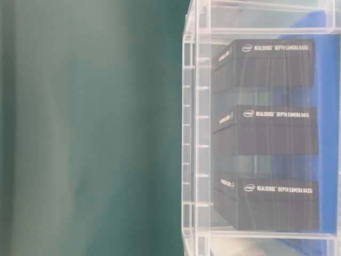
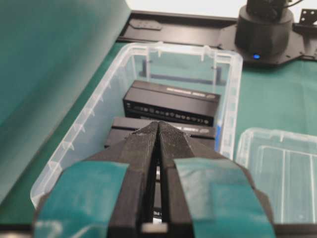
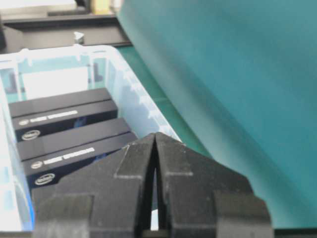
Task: Clamp the lid of the box with both arms, then lift and open it.
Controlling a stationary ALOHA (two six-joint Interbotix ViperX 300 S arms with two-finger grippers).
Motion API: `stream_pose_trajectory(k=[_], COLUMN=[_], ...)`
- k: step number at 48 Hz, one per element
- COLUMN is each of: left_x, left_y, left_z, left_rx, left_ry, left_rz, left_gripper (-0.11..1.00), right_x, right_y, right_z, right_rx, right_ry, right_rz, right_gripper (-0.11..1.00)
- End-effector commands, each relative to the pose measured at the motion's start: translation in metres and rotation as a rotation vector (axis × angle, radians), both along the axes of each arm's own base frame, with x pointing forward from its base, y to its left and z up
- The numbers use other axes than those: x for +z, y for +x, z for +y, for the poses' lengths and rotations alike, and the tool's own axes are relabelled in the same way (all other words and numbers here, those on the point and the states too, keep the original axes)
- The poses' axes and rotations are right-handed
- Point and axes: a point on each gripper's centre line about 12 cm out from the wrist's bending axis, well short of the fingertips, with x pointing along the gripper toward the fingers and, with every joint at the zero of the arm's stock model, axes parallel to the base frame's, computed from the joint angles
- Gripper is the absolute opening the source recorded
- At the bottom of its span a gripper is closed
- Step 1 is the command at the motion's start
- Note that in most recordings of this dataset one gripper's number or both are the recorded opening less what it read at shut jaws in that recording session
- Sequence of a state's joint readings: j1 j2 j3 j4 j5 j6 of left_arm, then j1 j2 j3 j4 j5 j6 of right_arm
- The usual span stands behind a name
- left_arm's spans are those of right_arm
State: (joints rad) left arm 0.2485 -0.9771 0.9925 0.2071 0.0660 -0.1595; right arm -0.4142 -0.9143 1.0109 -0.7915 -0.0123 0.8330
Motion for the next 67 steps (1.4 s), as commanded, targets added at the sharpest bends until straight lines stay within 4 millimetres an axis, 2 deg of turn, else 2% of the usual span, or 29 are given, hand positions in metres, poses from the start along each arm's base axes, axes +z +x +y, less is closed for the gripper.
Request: stream_pose_trajectory(k=[1, 14, 67], left_x=[0.0047, 0.0047, 0.0017], left_y=[0.0020, 0.0032, 0.0028], left_z=[-0.0006, -0.0054, -0.0049], left_rx=[-0.005, -0.030, -0.023], left_ry=[0.001, -0.001, -0.027], left_rz=[-0.011, -0.011, 0.008], left_gripper=[0.00, 0.00, 0.00], right_x=[0.0090, 0.0122, 0.0135], right_y=[0.0013, 0.0003, 0.0016], right_z=[0.0012, 0.0034, 0.0064], right_rx=[0.009, 0.017, 0.032], right_ry=[-0.003, -0.005, -0.007], right_rz=[-0.026, -0.039, -0.041], right_gripper=[0.00, 0.00, 0.00])
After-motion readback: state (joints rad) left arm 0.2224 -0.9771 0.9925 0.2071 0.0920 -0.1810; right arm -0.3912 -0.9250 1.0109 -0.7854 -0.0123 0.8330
